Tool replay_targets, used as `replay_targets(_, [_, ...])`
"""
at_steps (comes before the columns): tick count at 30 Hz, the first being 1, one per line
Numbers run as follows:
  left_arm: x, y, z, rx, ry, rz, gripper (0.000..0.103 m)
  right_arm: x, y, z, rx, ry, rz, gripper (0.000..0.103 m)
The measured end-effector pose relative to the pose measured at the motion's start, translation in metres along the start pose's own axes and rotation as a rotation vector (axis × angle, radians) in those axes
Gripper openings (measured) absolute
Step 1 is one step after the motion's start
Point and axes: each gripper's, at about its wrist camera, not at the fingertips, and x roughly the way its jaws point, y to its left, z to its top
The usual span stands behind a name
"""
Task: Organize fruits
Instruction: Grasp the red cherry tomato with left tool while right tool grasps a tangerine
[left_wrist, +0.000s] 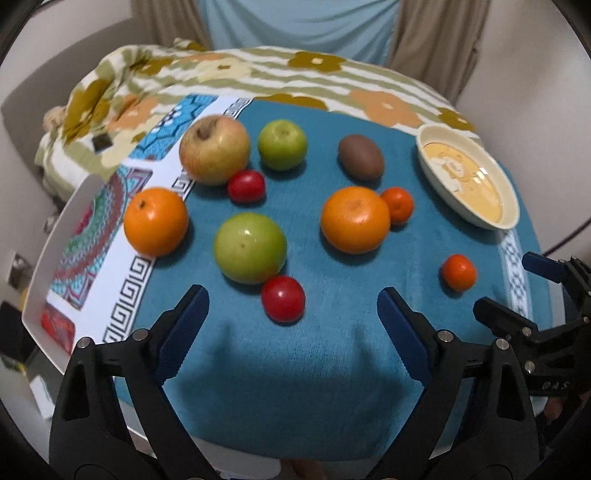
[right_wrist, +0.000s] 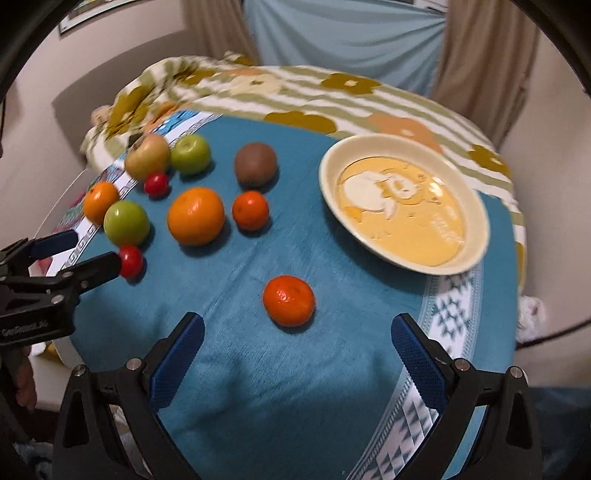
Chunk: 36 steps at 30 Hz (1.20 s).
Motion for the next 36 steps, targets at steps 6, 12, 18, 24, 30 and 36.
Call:
replay_targets(6, [0.022,-0.005,-0.005,-0.032,0.048,0.061,0.070,0.018,-0.004,-0.003,-0.078,0.023,0.043,0.101])
replay_targets(12, [0.036,-0.009,-0.003,-0.058,0.080,0.076,0.055,0.029,-0.005,-0.003,-0.136,0.033,0.076,0.095])
replay_targets(18, [0.044,-0.007,-0.001,-0.069,0.099,0.112,0.039,0.038,-0.004,-0.003,-0.152,0.044,0.100,0.081])
replay_targets(24, [0.046,-0.004,-0.004,-0.062,0.108,0.111,0.036,0.043,-0.003,-0.004,-0.158,0.047,0.102,0.065])
replay_targets(30, [0.043,-0.006,-0.009,-0.046,0.105,0.115,0.036,0.046,-0.006,-0.003,-0.151,0.050,0.110,0.047])
replay_targets(36, [0.036,-0.010,-0.013,-0.030,0.095,0.112,0.036,0.044,-0.007,0.000,-0.145,0.027,0.109,0.035])
